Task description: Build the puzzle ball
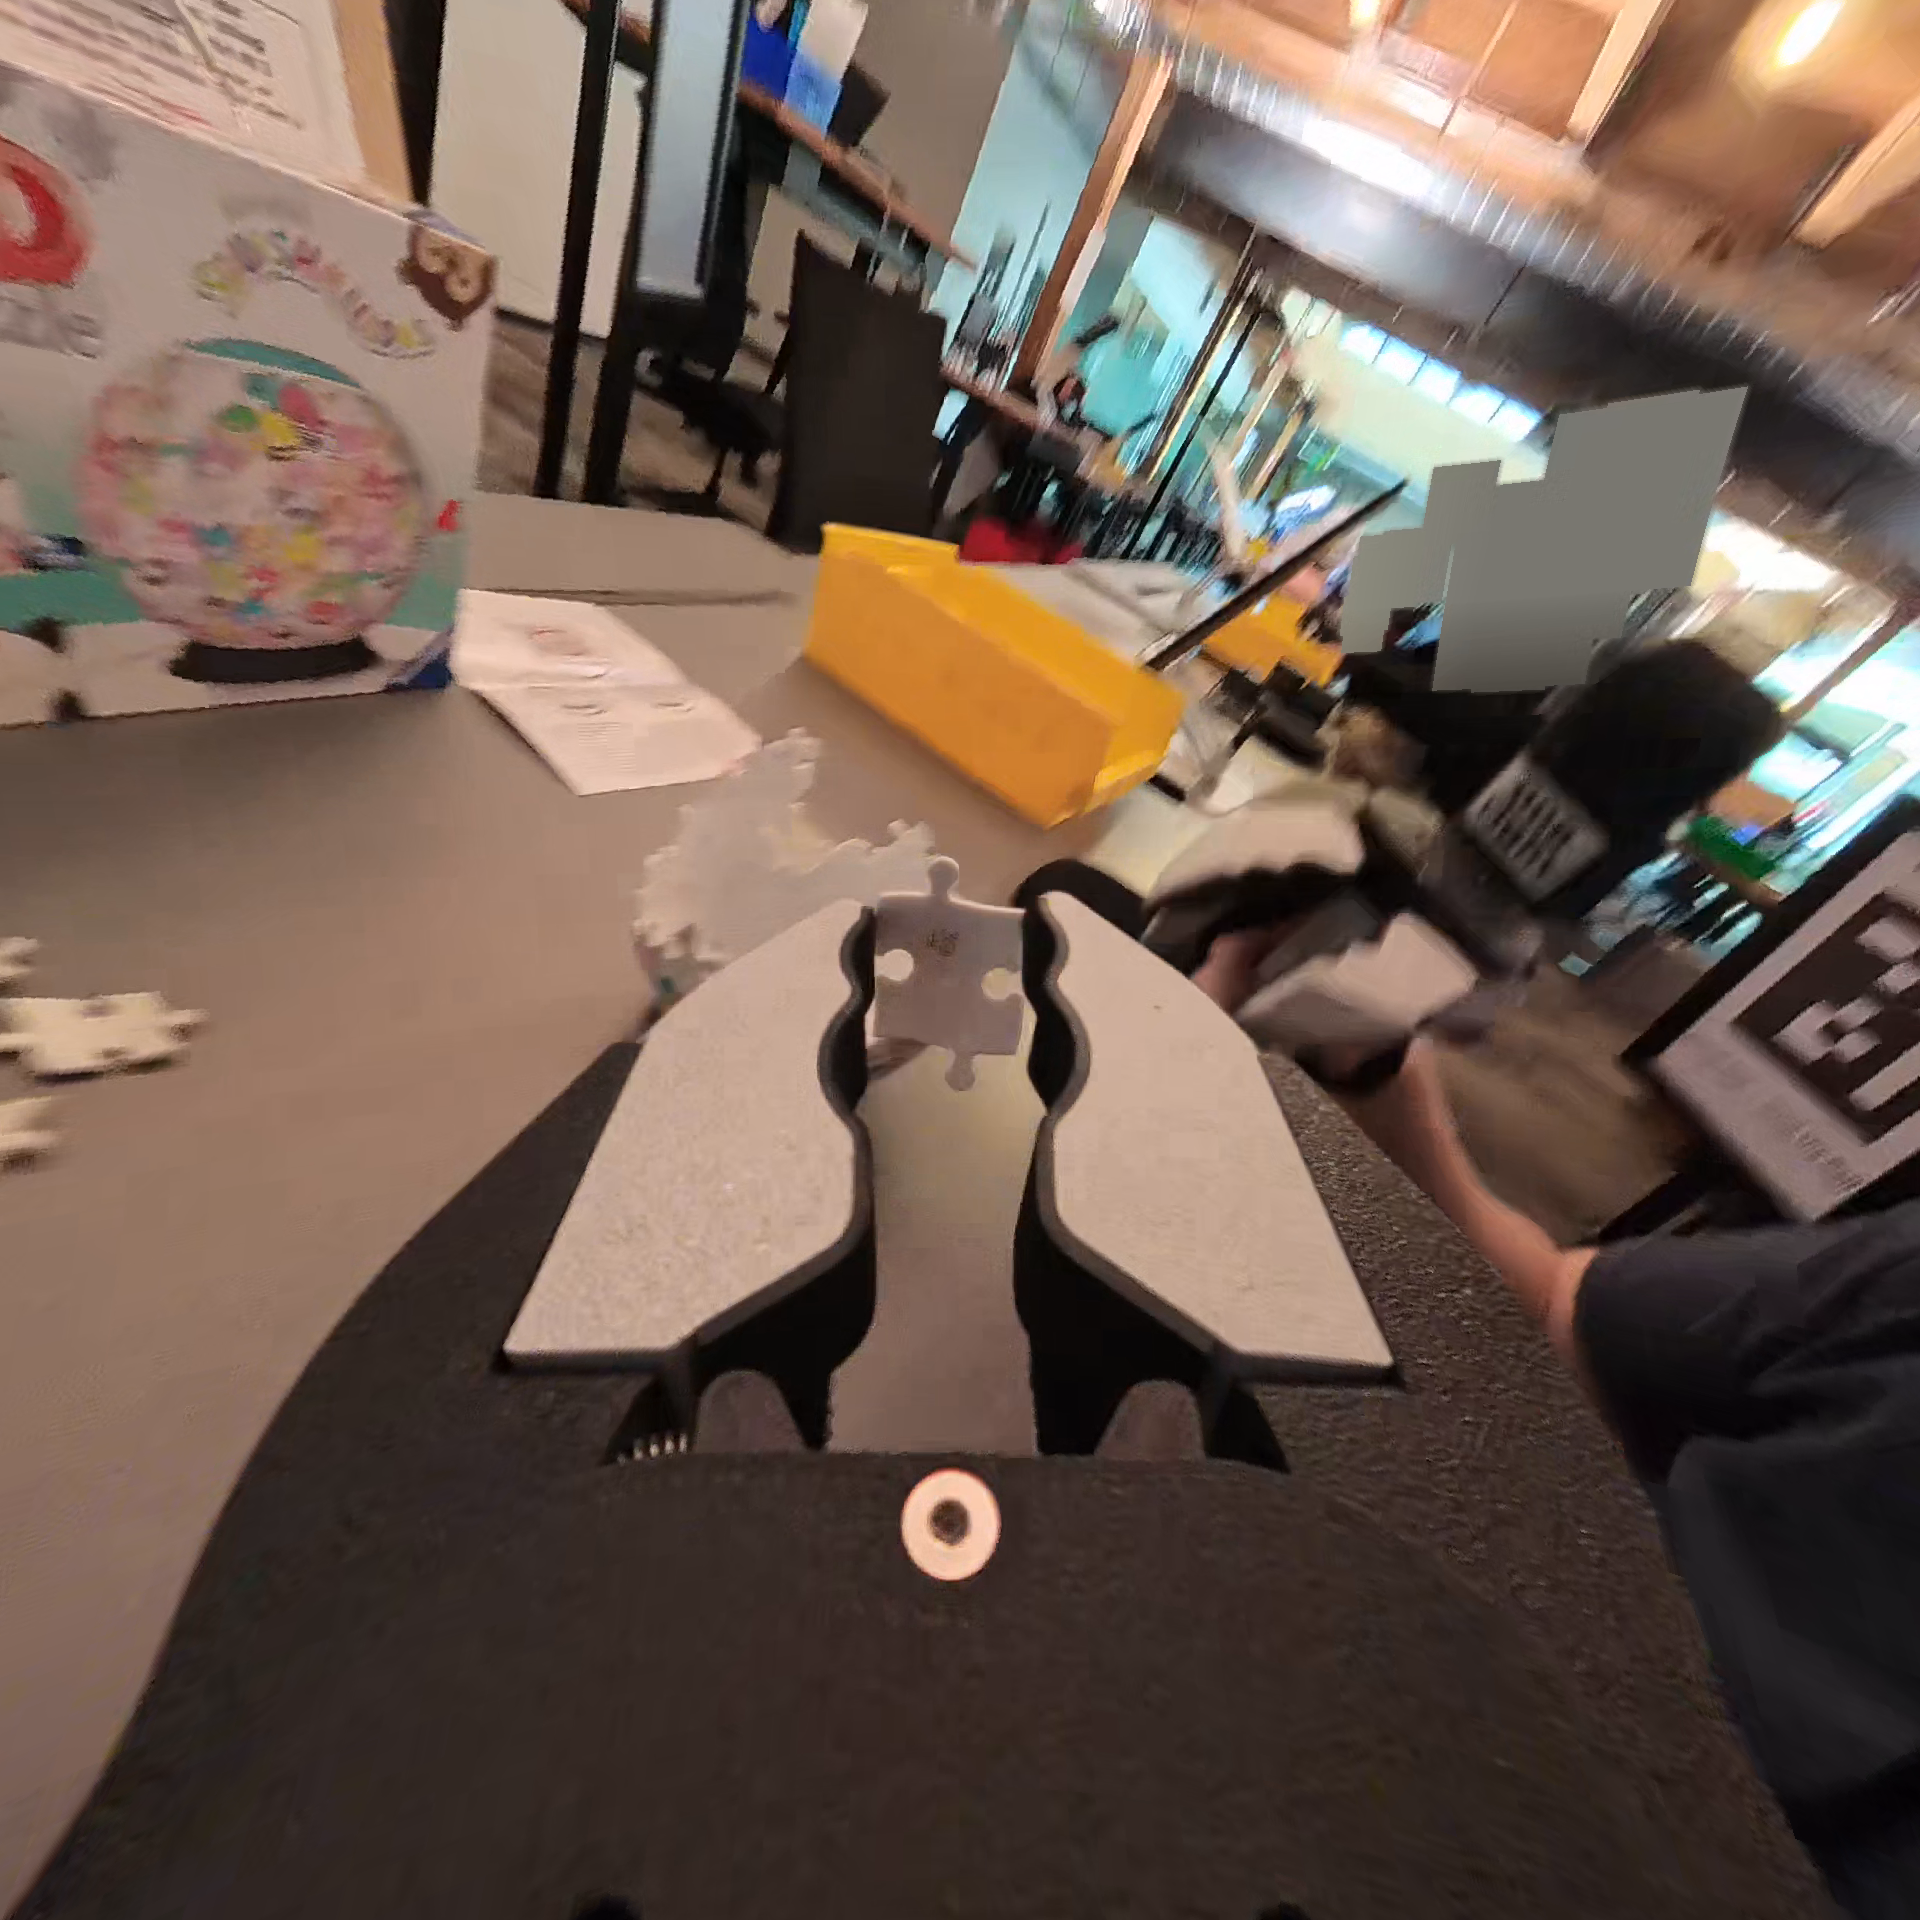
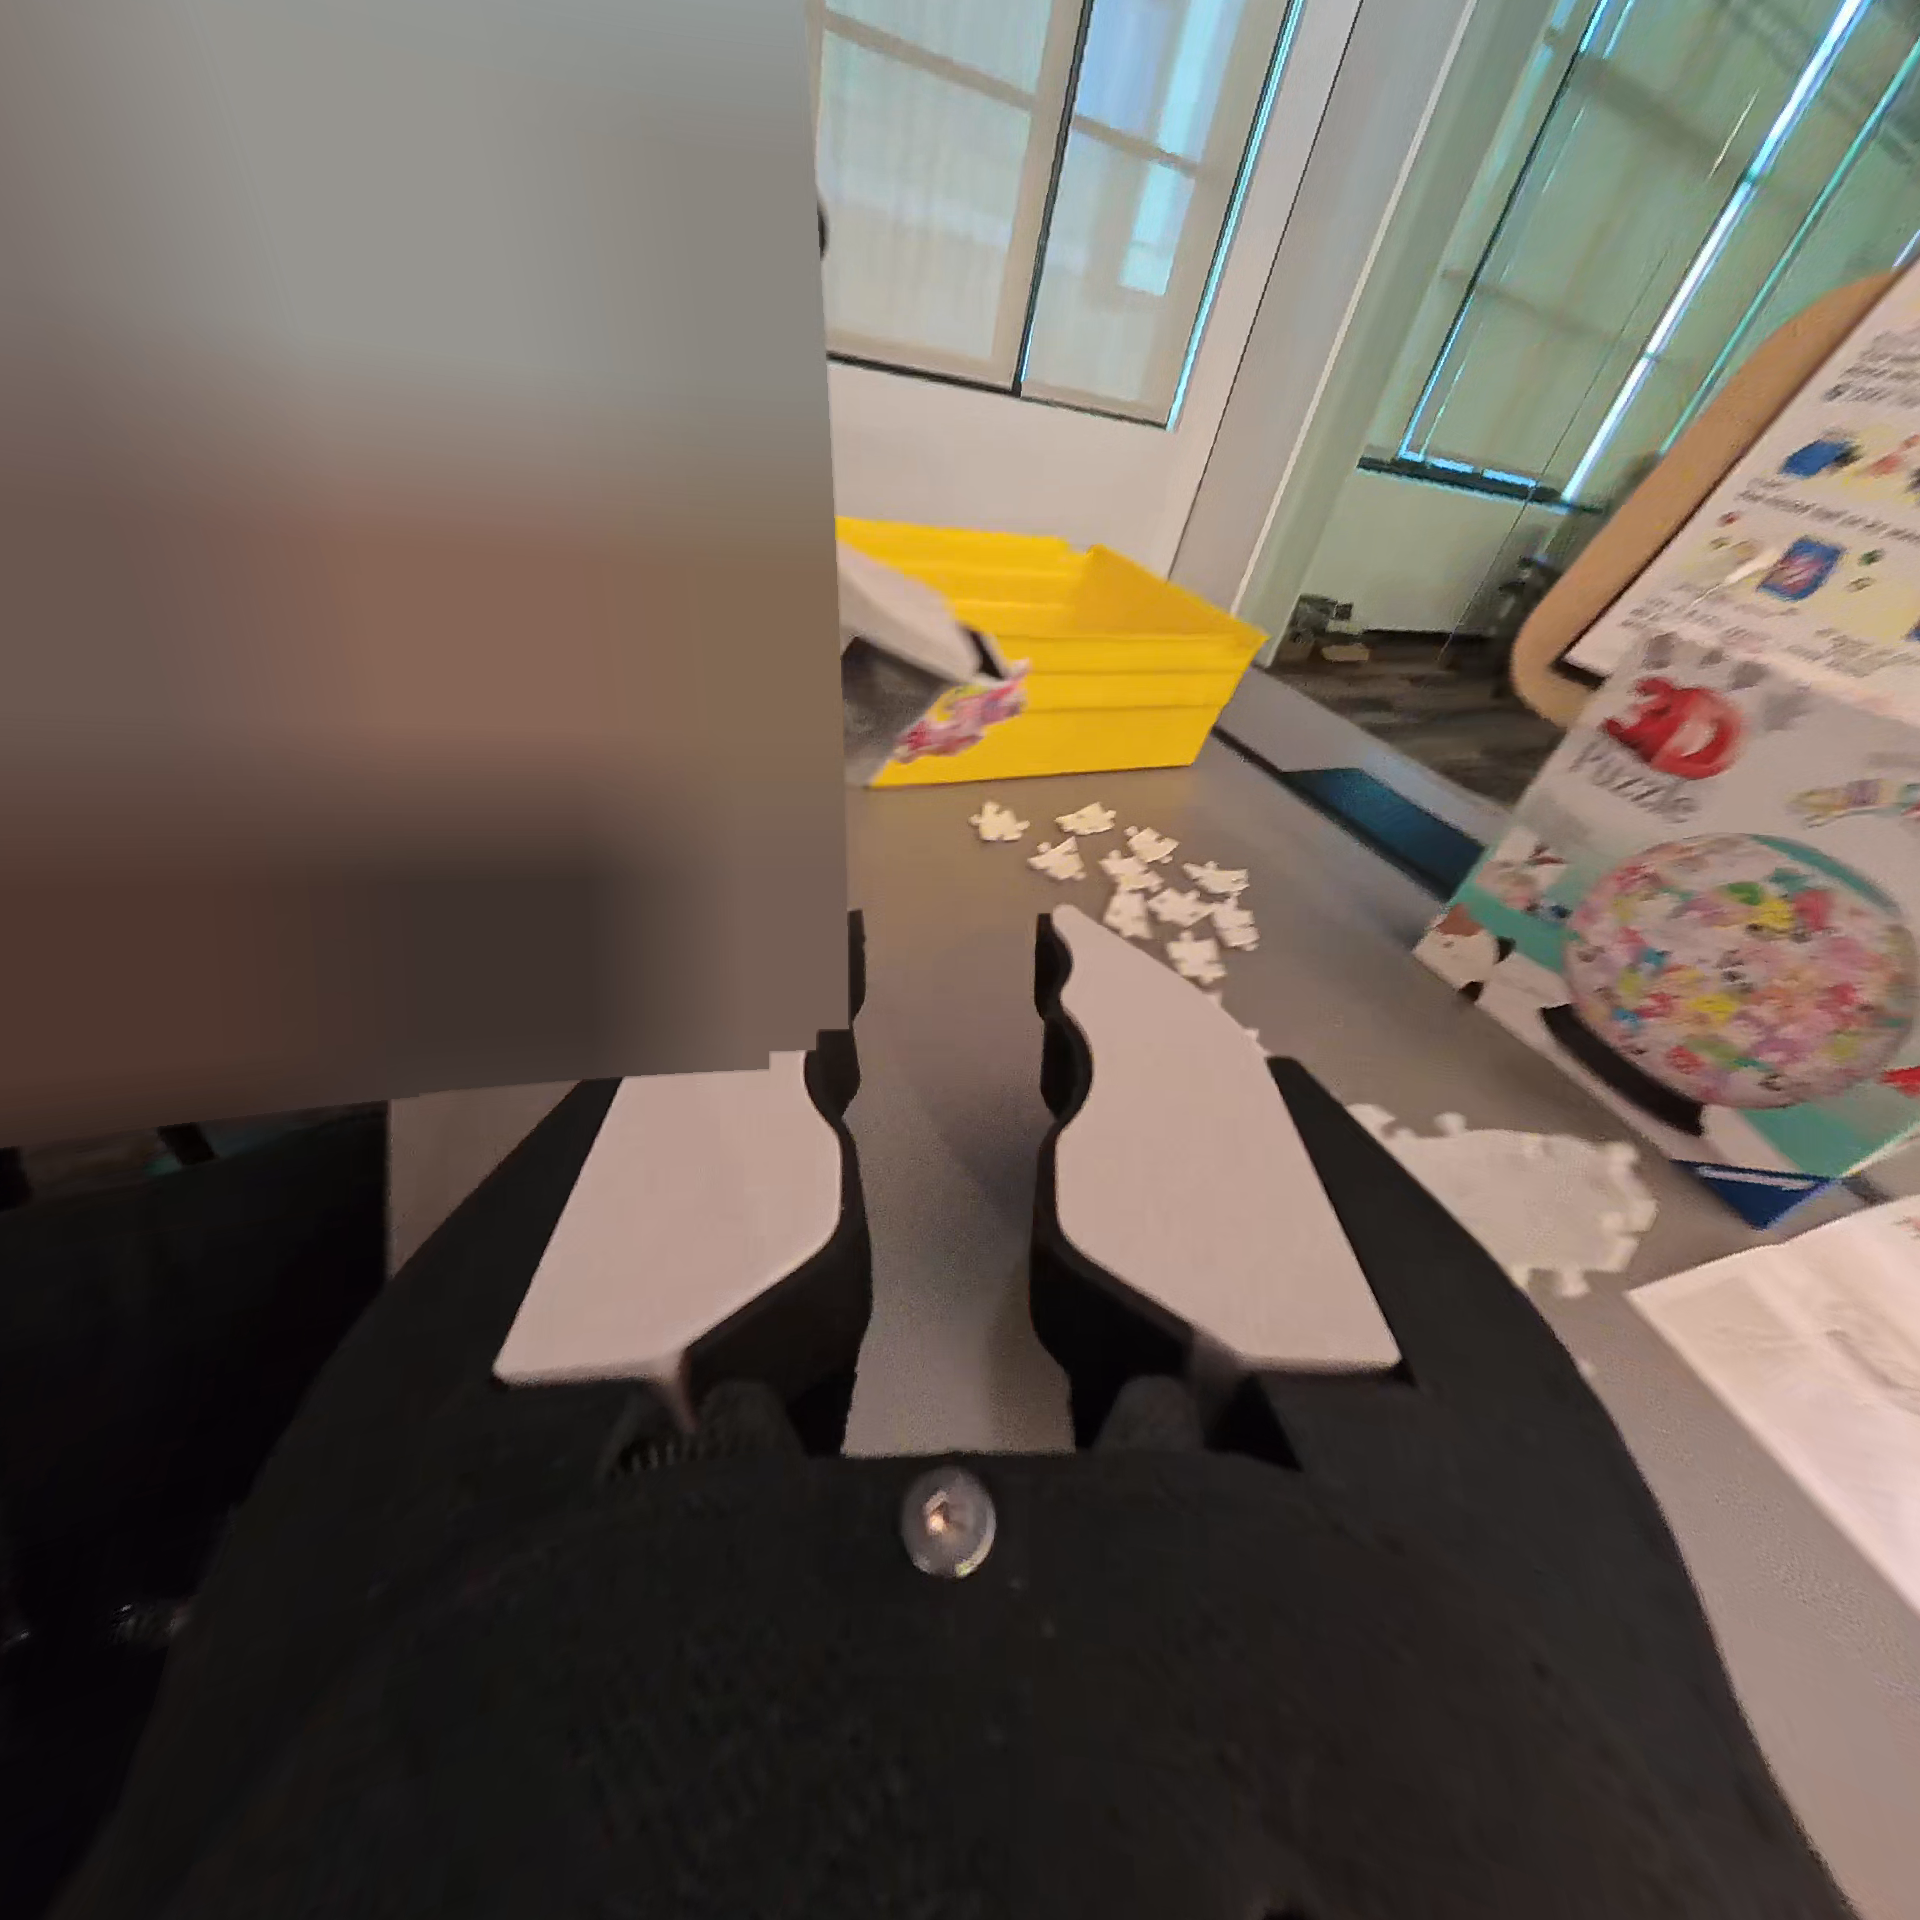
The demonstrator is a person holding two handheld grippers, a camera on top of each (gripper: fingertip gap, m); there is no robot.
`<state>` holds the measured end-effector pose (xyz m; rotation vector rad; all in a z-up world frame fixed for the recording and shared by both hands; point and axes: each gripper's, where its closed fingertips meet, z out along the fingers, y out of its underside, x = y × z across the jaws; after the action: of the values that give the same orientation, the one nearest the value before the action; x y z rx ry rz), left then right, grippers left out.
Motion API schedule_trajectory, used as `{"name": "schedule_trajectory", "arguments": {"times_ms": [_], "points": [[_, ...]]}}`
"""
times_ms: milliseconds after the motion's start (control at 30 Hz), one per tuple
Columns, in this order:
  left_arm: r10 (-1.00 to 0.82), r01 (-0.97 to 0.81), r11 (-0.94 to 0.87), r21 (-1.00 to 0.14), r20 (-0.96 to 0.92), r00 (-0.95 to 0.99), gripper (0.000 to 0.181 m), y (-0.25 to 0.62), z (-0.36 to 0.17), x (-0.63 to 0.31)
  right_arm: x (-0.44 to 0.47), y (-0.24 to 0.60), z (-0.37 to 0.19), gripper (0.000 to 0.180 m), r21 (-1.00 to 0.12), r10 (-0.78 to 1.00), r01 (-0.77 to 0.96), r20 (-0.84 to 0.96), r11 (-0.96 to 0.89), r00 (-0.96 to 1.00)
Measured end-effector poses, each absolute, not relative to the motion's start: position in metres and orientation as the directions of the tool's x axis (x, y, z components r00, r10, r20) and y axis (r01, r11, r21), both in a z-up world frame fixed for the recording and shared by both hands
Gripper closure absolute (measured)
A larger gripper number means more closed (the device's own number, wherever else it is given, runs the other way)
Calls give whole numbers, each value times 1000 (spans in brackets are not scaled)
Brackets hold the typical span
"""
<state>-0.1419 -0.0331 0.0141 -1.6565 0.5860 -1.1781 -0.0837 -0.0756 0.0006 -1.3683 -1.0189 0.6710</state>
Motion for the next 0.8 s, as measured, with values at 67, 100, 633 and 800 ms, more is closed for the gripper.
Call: {"name": "schedule_trajectory", "arguments": {"times_ms": [67, 100, 633, 800], "points": [[-795, 218, -434, -874, 486, 364, 154, -45, 15, -125, -99, -87, -12, 146, -974, 871, 196, 194, 116, 451], [-787, 243, -447, -861, 508, 351, 154, -48, 14, -119, -104, -91, -15, 146, -974, 864, 196, 193, 112, 465], [-693, 444, -534, -720, 673, 259, 154, -50, 9, -108, -110, -79, -34, 149, -991, 791, 125, 34, -55, 611], [-676, 480, -527, -702, 688, 264, 154, -46, 6, -111, -112, -72, -25, 150, -990, 734, 137, 116, 32, 670]]}}
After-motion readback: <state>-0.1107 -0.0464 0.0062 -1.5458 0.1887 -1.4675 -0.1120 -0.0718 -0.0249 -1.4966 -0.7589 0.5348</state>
